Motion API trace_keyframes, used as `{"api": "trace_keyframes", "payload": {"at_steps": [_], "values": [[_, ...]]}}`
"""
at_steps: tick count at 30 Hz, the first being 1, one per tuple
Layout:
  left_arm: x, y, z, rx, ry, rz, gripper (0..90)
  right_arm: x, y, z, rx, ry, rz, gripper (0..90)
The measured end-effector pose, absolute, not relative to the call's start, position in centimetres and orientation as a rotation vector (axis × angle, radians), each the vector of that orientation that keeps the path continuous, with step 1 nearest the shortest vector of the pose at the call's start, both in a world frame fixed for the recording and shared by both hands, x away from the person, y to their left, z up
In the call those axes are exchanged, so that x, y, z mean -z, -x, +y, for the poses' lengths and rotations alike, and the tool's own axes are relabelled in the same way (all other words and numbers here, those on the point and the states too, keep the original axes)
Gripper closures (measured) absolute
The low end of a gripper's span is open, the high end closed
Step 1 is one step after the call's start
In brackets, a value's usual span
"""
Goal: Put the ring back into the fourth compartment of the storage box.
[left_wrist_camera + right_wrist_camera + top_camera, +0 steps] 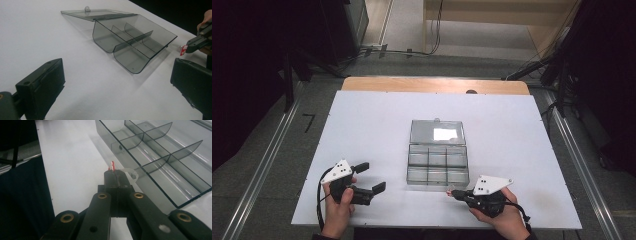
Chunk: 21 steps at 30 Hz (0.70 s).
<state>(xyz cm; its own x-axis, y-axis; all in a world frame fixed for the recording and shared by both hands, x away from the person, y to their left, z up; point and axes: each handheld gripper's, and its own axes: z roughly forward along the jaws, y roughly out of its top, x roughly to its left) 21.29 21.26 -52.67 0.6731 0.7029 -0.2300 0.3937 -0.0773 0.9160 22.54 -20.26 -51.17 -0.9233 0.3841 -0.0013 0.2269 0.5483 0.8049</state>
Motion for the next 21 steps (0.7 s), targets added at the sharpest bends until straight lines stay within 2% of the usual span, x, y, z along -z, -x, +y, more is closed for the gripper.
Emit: {"api": "trace_keyframes", "payload": {"at_steps": [21], "values": [[52.7,-21.3,21.3,-0.331,-1.694,0.891,0.0,49.5,-22.1,-20.7,-1.367,-0.514,2.573,88.6]]}}
